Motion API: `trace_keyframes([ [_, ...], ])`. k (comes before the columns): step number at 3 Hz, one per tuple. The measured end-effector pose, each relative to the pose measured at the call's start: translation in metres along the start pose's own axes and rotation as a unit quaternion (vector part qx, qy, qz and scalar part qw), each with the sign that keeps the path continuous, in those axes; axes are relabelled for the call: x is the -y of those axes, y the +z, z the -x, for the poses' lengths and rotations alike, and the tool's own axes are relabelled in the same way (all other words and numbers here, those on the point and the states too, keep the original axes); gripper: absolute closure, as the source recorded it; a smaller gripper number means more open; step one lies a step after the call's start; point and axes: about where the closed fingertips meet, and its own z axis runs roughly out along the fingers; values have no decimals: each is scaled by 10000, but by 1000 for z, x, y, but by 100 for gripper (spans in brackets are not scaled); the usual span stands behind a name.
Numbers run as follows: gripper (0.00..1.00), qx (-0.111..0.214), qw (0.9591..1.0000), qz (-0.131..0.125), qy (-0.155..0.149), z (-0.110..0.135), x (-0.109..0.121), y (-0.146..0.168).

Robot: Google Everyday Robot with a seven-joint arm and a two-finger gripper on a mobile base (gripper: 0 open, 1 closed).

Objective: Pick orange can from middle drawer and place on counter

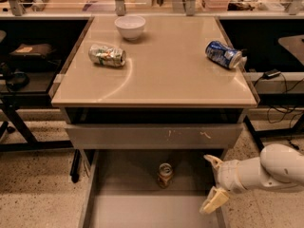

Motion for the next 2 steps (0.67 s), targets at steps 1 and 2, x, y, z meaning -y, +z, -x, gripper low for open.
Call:
trace_keyframes([
  [1,0,290,9992,120,249,-25,9,44],
  [2,0,610,9965,191,544,-46,20,85],
])
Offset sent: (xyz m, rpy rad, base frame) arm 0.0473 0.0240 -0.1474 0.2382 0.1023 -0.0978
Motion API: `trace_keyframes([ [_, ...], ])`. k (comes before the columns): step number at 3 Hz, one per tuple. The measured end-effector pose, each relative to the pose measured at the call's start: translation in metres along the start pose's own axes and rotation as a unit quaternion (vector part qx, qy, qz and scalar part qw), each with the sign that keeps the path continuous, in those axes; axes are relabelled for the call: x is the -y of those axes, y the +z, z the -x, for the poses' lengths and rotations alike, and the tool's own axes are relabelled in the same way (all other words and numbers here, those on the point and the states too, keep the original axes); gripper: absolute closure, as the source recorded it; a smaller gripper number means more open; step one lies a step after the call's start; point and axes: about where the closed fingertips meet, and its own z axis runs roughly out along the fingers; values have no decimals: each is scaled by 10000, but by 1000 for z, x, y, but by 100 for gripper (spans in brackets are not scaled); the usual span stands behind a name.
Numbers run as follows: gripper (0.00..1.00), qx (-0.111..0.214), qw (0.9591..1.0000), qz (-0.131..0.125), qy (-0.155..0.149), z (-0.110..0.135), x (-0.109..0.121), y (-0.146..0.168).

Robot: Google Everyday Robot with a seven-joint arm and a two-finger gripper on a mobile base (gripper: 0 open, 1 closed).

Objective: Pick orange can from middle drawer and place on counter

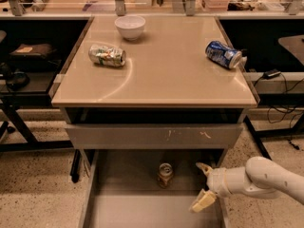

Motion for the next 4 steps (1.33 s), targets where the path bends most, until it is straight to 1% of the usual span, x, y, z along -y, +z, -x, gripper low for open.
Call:
trace_keyframes([
  [1,0,362,9993,-7,90,-8,15,27],
  [2,0,897,9959,1,74,3,27,49],
  [3,0,1272,9918,-45,-84,21,31,67],
  [4,0,1564,9875,-80,-174,32,31,91],
])
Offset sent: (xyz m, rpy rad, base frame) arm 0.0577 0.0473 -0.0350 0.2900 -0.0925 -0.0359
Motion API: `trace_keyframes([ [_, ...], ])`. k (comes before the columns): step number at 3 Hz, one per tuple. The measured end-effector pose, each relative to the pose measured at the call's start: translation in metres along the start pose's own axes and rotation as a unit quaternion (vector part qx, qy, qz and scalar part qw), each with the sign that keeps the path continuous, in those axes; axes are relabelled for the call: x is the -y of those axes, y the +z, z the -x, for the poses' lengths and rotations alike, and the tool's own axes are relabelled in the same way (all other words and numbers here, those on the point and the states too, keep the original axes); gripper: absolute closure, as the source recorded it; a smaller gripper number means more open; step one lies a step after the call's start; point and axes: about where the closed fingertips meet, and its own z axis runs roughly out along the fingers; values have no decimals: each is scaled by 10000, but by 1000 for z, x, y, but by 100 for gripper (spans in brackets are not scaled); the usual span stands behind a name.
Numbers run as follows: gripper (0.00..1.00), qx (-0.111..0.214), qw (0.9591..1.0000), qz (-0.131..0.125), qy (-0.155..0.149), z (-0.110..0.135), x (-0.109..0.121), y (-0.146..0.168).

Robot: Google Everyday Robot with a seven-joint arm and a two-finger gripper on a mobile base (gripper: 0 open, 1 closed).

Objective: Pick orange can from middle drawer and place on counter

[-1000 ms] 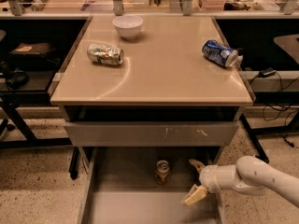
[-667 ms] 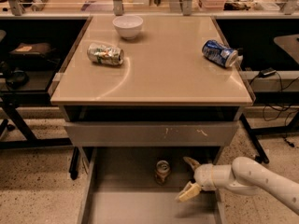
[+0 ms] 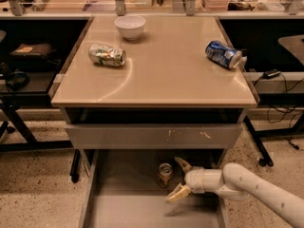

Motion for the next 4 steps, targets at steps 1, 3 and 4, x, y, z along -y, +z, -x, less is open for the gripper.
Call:
trace_keyframes([
  [1,0,140,9998,-39,-119,1,-1,19],
  [3,43,146,9998,-38,-123,2,-2,20],
  [4,66,146,9998,-38,-123,2,-2,20],
])
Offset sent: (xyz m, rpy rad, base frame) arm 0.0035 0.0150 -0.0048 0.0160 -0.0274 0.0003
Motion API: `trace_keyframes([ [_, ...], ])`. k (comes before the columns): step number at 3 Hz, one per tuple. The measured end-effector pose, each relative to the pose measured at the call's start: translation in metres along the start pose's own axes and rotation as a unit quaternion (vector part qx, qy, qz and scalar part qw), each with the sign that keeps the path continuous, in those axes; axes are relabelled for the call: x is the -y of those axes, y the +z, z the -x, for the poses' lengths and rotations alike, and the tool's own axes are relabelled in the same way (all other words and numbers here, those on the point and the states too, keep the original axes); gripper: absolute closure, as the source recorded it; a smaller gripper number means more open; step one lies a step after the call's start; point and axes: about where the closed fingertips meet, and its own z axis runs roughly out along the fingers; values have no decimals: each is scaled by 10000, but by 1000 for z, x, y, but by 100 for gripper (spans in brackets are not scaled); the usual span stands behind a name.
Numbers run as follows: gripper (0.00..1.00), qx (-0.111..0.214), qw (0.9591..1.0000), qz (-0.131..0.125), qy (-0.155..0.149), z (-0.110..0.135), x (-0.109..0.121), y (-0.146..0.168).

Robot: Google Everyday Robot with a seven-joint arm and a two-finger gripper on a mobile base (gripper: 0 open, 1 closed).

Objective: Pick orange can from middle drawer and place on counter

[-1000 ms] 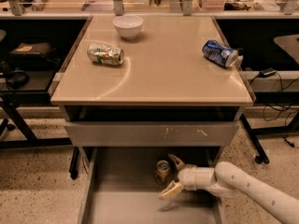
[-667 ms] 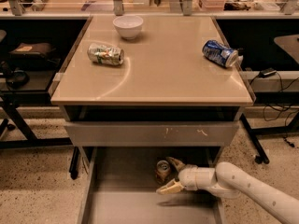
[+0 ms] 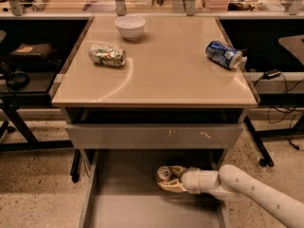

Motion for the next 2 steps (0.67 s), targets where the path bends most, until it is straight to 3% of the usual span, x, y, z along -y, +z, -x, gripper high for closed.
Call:
trace_keyframes([
  [1,88,0,10000,0,0,0,0,0],
  [2,100,-62,9999,-105,-7,14,-8,-25],
])
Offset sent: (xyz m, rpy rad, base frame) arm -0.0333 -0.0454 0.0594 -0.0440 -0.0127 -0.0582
